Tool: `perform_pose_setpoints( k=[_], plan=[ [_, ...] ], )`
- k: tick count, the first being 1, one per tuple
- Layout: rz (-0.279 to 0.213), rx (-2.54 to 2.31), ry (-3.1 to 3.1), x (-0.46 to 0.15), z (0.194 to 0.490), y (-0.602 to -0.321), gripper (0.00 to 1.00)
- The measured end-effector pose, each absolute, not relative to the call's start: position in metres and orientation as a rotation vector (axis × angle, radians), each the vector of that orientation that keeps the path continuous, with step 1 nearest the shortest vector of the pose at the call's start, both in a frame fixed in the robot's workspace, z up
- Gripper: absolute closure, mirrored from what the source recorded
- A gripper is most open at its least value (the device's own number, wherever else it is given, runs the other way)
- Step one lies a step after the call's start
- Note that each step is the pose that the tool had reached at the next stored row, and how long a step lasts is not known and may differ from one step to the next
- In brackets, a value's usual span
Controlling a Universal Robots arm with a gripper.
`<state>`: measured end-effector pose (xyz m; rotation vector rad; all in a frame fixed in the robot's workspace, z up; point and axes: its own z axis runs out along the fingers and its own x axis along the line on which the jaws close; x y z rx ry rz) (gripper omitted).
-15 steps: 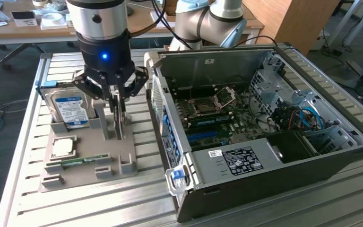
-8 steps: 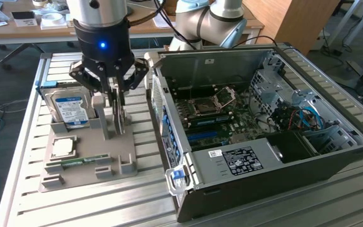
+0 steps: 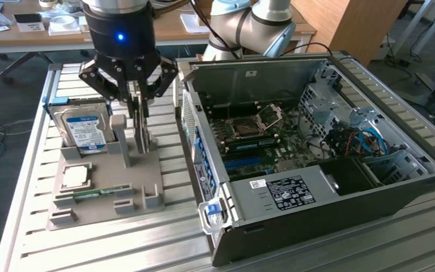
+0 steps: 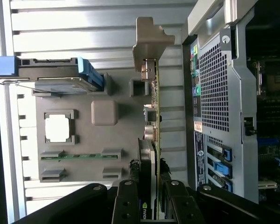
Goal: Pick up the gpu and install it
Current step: 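Pick up the gpu and move the gpu toward the slot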
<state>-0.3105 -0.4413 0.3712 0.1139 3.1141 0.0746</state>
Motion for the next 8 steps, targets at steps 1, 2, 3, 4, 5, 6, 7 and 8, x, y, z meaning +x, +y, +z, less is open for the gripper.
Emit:
perform_pose_setpoints(
  k=[1, 2, 3, 4, 5, 6, 7, 8],
  plan=[
    [0.075, 0.114, 3.114, -0.310, 0.374, -0.441, 0.73],
    [0.074, 0.114, 3.114, -0.310, 0.376, -0.441, 0.73],
    [0.075, 0.114, 3.114, -0.310, 0.379, -0.441, 0.73],
    [0.075, 0.114, 3.114, -0.310, 0.381, -0.441, 0.73],
    [0.075, 0.114, 3.114, -0.310, 0.384, -0.441, 0.73],
    [0.075, 0.114, 3.114, -0.310, 0.386, -0.441, 0.73],
    [0.075, 0.114, 3.114, -0.310, 0.388, -0.441, 0.73],
    [0.075, 0.114, 3.114, -0.310, 0.390, -0.441, 0.73]
  ],
)
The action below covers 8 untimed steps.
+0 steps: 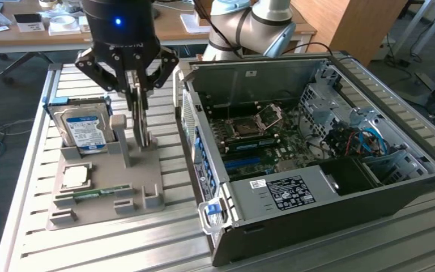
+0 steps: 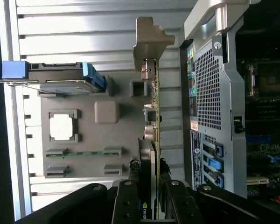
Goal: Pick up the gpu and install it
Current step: 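Pick up the gpu and move the gpu toward the slot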
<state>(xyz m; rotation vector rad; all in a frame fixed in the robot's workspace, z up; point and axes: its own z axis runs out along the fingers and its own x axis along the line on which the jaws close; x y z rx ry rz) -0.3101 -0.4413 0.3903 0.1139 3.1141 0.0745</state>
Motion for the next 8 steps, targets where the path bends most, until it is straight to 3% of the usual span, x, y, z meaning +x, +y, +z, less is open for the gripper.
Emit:
perform_pose_setpoints(
  k=[8],
  plan=[
    [0.074, 0.114, 3.114, -0.310, 0.405, -0.441, 0.73]
  ],
)
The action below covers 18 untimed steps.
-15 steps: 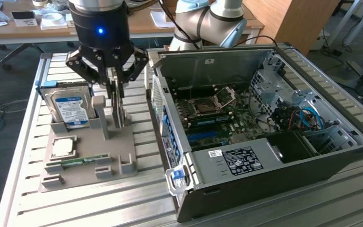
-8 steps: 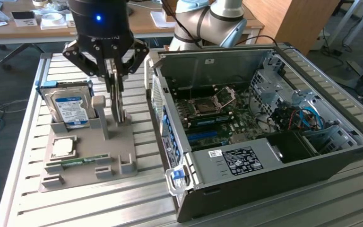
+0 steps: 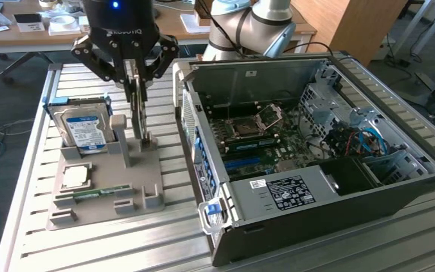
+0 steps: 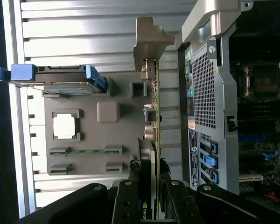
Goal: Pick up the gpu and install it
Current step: 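Pick up the gpu and move the gpu toward the slot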
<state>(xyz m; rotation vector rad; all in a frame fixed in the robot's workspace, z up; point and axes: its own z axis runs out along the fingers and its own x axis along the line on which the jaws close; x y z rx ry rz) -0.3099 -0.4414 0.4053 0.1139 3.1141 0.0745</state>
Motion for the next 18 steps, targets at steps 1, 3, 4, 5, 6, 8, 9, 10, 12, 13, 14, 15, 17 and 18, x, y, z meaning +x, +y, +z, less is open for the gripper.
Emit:
perform_pose_setpoints(
  k=[1, 3, 4, 5, 6, 8, 9, 10, 12, 13, 14, 15, 17, 18],
  plan=[
    [0.074, 0.114, 3.114, -0.310, 0.407, -0.441, 0.73],
    [0.075, 0.114, 3.114, -0.310, 0.410, -0.441, 0.73],
    [0.075, 0.114, 3.114, -0.310, 0.412, -0.441, 0.73],
    [0.074, 0.114, 3.114, -0.310, 0.413, -0.441, 0.73],
    [0.075, 0.114, 3.114, -0.310, 0.414, -0.441, 0.73],
    [0.075, 0.114, 3.114, -0.310, 0.416, -0.441, 0.73],
    [0.075, 0.114, 3.114, -0.310, 0.417, -0.441, 0.73],
    [0.074, 0.114, 3.114, -0.310, 0.418, -0.441, 0.73],
    [0.074, 0.114, 3.114, -0.310, 0.420, -0.441, 0.73],
    [0.075, 0.114, 3.114, -0.310, 0.421, -0.441, 0.73],
    [0.075, 0.114, 3.114, -0.310, 0.422, -0.441, 0.73],
    [0.075, 0.114, 3.114, -0.310, 0.423, -0.441, 0.73],
    [0.075, 0.114, 3.114, -0.310, 0.423, -0.441, 0.73],
    [0.075, 0.114, 3.114, -0.310, 0.423, -0.441, 0.73]
  ],
)
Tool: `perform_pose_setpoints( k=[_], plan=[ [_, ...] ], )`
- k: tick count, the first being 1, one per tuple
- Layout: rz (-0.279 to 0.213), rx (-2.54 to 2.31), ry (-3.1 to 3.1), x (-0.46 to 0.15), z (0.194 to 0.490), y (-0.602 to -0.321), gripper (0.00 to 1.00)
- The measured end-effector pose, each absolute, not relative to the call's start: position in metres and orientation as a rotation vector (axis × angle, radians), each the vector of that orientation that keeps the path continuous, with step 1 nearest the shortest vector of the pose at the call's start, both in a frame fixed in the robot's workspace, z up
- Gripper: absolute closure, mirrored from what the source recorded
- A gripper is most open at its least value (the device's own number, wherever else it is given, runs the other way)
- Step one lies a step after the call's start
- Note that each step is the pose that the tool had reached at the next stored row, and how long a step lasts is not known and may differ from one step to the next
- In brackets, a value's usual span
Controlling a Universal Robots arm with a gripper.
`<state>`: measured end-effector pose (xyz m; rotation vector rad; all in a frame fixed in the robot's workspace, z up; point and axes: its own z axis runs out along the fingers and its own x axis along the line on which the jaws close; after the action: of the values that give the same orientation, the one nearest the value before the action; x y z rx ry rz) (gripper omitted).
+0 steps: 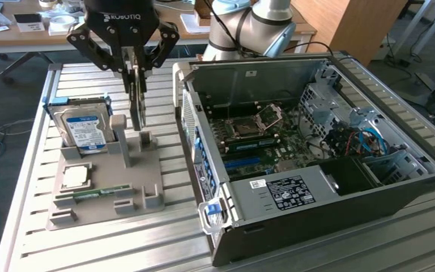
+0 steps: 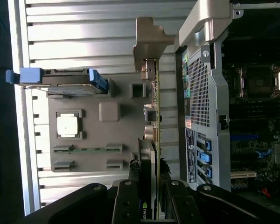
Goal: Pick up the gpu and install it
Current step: 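Pick up the gpu and move the gpu toward the slot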
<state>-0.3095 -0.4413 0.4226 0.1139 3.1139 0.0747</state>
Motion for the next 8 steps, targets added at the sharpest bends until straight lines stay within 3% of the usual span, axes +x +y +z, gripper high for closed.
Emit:
perform_pose_setpoints(
  k=[8],
  plan=[
    [0.075, 0.114, 3.114, -0.3065, 0.4227, -0.4414, 0.73]
  ],
)
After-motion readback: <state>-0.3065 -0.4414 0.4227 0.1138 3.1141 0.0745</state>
